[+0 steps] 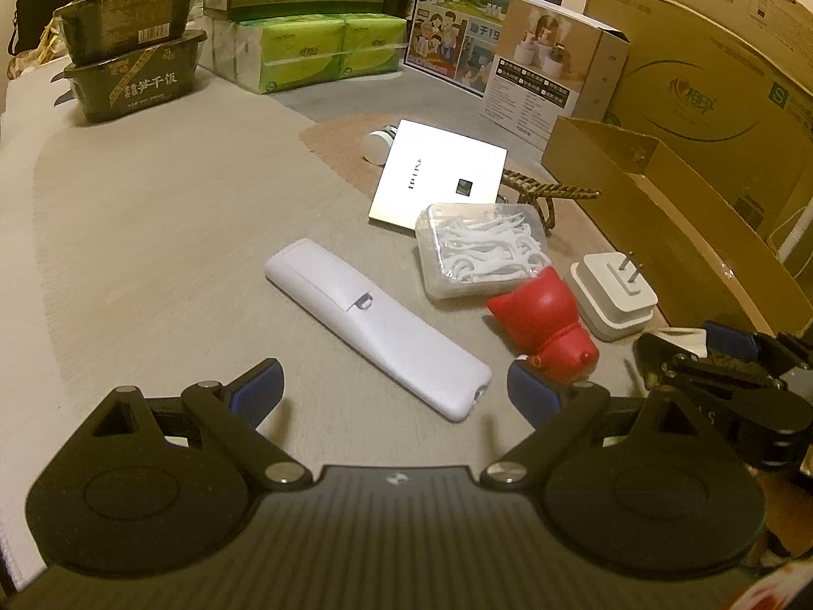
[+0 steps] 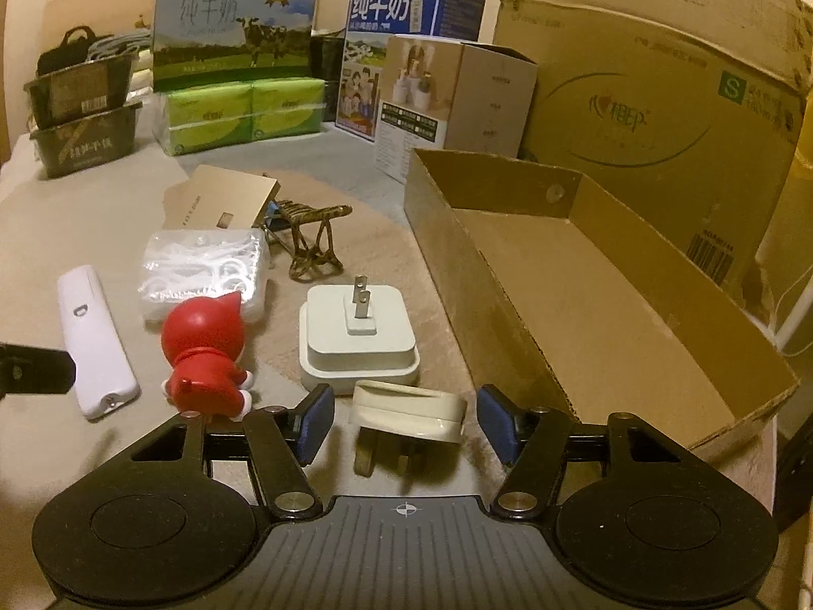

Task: Organize rigid objects
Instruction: 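Move the right tool to the cream plug and close on it, then grasp the white remote with the left tool while the right tool lifts the cream plug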

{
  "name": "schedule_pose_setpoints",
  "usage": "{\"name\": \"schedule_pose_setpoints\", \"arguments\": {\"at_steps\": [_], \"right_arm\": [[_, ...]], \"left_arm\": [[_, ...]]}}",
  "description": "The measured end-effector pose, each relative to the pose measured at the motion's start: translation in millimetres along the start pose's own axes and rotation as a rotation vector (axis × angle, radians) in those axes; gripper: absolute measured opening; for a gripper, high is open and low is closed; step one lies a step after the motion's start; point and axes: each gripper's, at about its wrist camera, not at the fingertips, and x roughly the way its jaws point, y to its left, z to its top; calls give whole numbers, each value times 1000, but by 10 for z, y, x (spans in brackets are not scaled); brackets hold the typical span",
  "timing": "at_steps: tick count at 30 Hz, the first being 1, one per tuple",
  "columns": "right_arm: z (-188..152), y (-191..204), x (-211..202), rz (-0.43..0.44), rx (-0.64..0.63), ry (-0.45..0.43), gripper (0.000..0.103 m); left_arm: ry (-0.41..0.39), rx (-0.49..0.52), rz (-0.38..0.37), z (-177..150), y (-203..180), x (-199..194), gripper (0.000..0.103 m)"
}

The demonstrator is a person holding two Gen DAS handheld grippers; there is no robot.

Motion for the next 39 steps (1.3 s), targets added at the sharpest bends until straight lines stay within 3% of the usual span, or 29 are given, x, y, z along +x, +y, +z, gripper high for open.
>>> {"name": "schedule_pose_setpoints", "arguments": {"at_steps": [17, 19, 23, 33, 39], "right_arm": [[-5, 80, 33, -37, 37, 18, 56], [-7, 90, 38, -37, 36, 14, 51], [-9, 114, 9, 20, 50, 13, 51], [2, 265, -53, 290, 76, -2, 51], [-40, 166, -69, 259, 91, -12, 51]], "left_arm": [[4, -30, -15, -22, 78, 49, 94], [3, -36, -16, -25, 100, 51, 94], [4, -49, -14, -28, 151, 60, 94], [-1, -67, -4, 1, 233, 87, 94], [-5, -100, -4, 55, 196, 225, 94]]}}
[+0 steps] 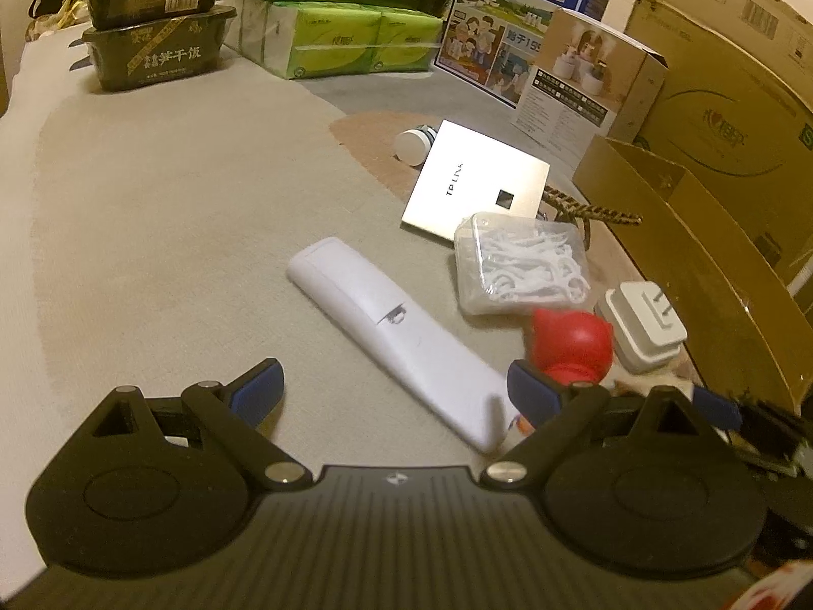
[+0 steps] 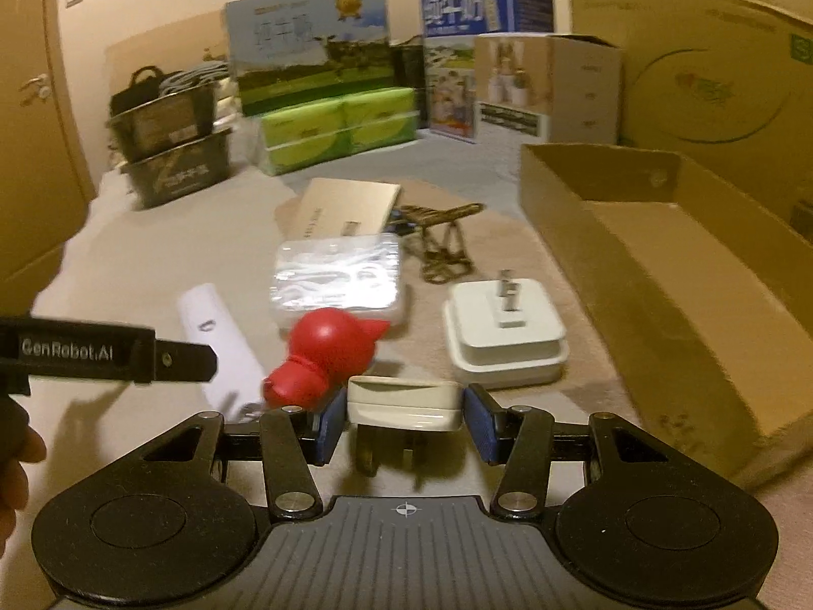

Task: Organize rigid objects
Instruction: 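Grasp the white remote with the left tool while the right tool lifts the cream plug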

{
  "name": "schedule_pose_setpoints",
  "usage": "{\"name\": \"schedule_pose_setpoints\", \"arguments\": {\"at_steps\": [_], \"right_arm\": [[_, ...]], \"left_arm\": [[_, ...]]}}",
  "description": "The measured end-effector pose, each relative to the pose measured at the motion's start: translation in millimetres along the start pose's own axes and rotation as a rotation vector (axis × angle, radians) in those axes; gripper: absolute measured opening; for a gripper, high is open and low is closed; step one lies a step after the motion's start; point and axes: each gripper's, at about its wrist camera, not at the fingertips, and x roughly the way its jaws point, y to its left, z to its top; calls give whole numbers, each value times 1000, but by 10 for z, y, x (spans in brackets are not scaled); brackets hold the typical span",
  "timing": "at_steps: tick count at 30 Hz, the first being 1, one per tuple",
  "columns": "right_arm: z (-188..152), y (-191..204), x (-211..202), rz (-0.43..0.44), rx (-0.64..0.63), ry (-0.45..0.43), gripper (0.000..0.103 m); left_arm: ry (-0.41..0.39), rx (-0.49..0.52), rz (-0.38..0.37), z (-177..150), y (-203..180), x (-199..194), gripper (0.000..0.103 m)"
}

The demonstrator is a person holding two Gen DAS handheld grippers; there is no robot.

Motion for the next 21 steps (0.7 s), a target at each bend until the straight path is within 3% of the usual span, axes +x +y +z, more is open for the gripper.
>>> {"name": "schedule_pose_setpoints", "arguments": {"at_steps": [8, 13, 15, 19, 21], "right_arm": [[-23, -66, -22, -22, -13, -2, 51], [-32, -56, -18, -22, -25, -4, 51], [-31, -56, -23, -22, -21, -4, 51], [-28, -53, -40, -24, -13, -4, 51], [-26, -60, -49, -23, -5, -4, 51]], "left_arm": [[-21, 24, 58, 106, -162, 302, 93], [-15, 121, 126, 98, -194, 331, 75], [-7, 129, 116, 76, -142, 277, 70], [4, 149, 97, 18, -54, 139, 50], [5, 156, 91, 12, -22, 106, 48]]}}
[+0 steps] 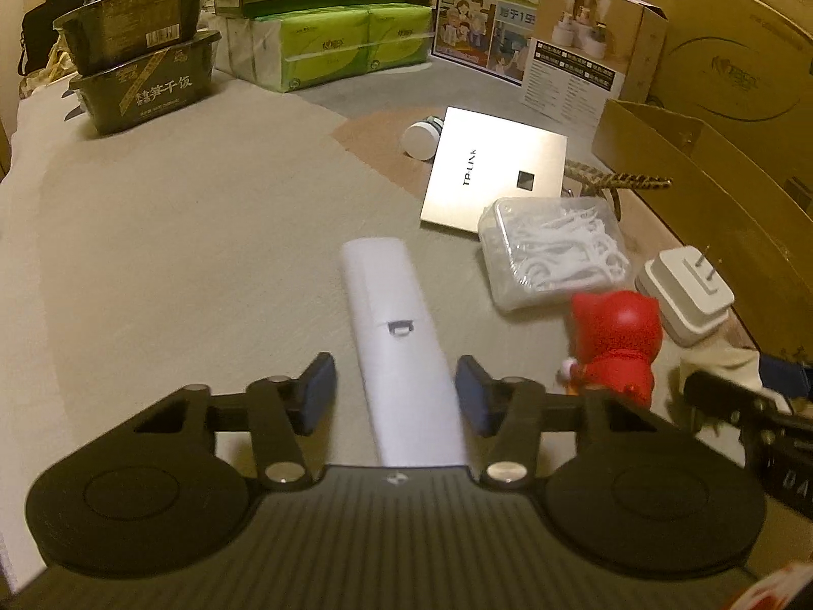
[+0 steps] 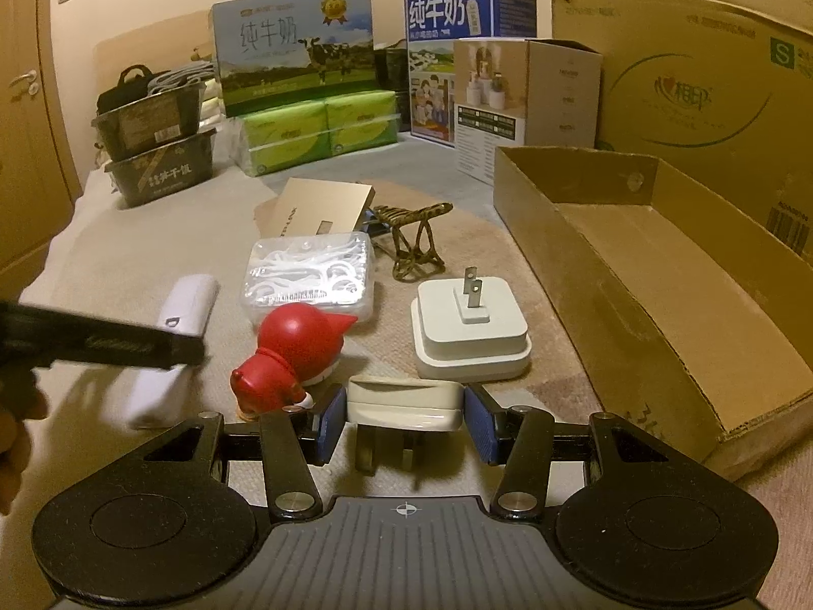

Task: Organize rigid objects
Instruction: 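Grasp the white remote with the left tool while the right tool lifts the cream plug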

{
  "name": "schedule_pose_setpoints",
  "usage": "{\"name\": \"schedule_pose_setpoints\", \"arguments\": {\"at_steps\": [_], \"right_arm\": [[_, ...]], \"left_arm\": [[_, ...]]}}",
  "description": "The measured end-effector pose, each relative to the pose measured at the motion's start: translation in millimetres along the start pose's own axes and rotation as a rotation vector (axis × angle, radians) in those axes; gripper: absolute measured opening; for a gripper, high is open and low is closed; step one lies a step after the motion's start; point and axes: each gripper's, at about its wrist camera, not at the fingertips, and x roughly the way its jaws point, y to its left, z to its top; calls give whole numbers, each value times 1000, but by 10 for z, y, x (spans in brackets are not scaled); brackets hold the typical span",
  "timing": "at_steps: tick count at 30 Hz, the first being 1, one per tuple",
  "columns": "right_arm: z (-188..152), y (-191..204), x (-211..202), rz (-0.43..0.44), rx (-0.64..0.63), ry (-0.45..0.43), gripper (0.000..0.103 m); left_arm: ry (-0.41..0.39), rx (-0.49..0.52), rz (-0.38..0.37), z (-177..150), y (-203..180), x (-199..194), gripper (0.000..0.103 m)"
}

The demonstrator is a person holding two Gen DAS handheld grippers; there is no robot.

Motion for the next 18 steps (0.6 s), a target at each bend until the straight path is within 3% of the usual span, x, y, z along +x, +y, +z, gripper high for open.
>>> {"name": "schedule_pose_setpoints", "arguments": {"at_steps": [6, 9, 18], "right_arm": [[6, 0, 3, -2, 1, 3, 51], [9, -2, -9, -1, -1, 7, 51], [-109, -36, -224, 19, 10, 22, 50]], "left_arm": [[-7, 64, 17, 75, -52, 119, 47], [-10, 62, 6, 62, -53, 96, 36], [10, 115, -31, -321, -80, -323, 35]]}}
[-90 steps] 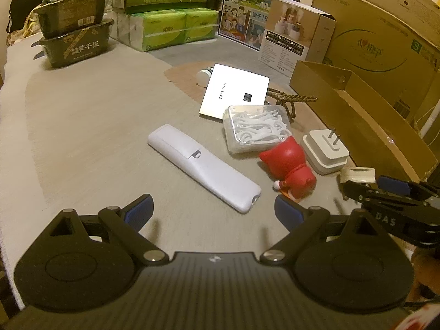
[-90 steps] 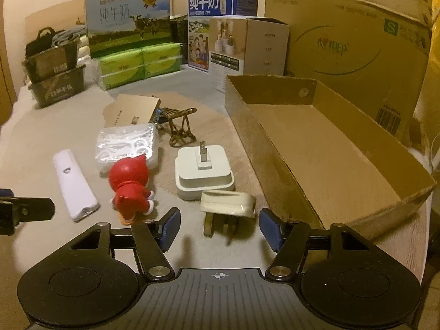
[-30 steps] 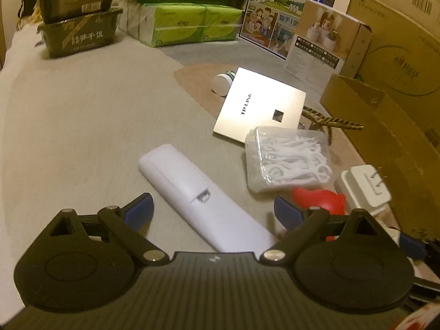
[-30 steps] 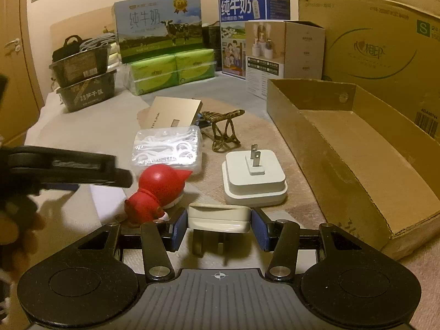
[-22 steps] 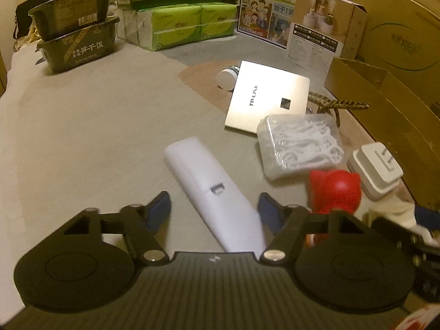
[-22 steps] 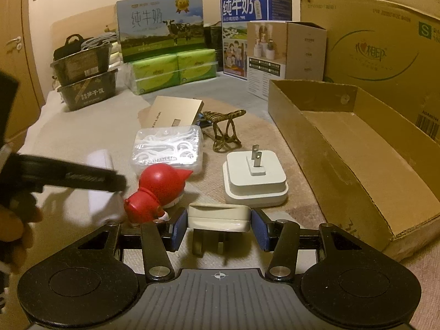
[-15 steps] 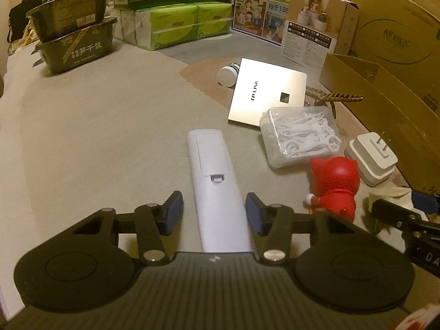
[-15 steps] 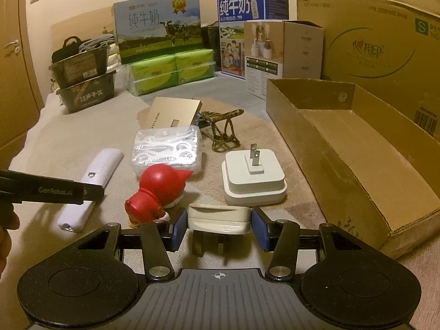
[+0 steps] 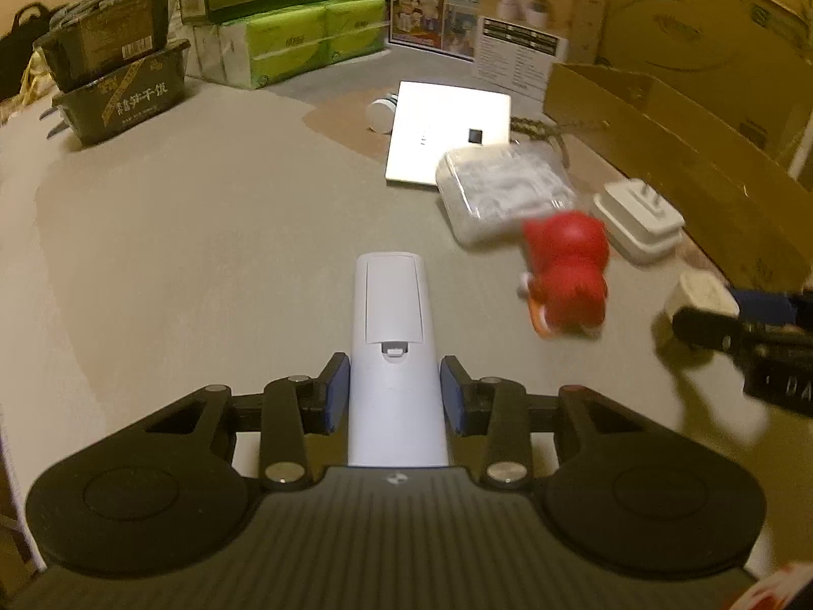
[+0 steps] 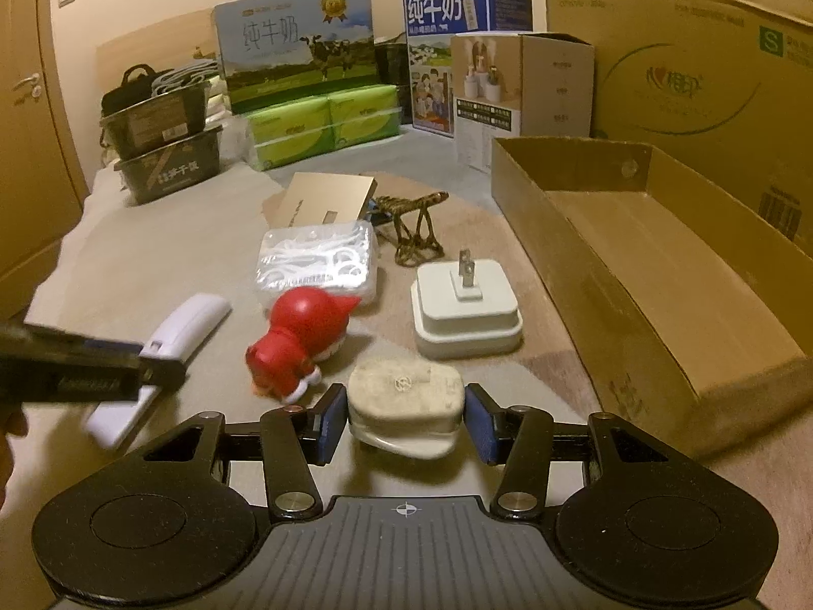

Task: Organize rigid objects
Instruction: 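Grasp the white remote with the left tool while the right tool lifts the cream plug, then carry the white remote and cream plug with both tools over the cardboard tray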

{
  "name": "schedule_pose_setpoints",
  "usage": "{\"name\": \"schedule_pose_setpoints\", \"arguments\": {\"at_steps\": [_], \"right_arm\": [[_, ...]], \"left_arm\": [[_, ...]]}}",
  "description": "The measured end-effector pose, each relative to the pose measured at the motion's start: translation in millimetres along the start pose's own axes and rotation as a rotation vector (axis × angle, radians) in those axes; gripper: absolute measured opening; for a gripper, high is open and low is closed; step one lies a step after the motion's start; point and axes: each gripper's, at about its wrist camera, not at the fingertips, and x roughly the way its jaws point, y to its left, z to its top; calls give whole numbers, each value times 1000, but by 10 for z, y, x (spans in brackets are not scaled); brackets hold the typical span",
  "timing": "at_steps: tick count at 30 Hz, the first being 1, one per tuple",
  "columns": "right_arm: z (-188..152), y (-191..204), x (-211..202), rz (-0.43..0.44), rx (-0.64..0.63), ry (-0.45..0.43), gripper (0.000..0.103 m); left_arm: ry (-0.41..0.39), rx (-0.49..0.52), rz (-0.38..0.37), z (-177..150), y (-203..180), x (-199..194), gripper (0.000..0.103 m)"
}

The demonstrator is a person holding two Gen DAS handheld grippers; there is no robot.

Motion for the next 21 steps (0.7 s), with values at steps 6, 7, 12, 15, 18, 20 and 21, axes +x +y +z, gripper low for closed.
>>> {"name": "schedule_pose_setpoints", "arguments": {"at_steps": [6, 7, 12, 15, 18, 20, 21], "right_arm": [[-50, 20, -31, -5, -7, -9, 50], [-47, 13, -22, -4, -3, -10, 50], [-46, -11, 13, -8, 4, -11, 50], [-43, -26, 24, -8, 17, -14, 50], [-28, -54, 43, -1, 49, -12, 50], [-24, -77, 65, 2, 75, 0, 50], [-19, -80, 66, 3, 81, -2, 51]], "left_arm": [[-35, 33, 38, 33, -75, 82, 37], [-41, 37, 43, 47, -78, 105, 37], [-58, 32, 43, 70, -70, 158, 38], [-63, 30, 43, 78, -65, 171, 38], [-63, 21, 40, 91, -58, 186, 38], [-60, 22, 37, 100, -61, 190, 35], [-58, 21, 38, 104, -64, 186, 35]]}}
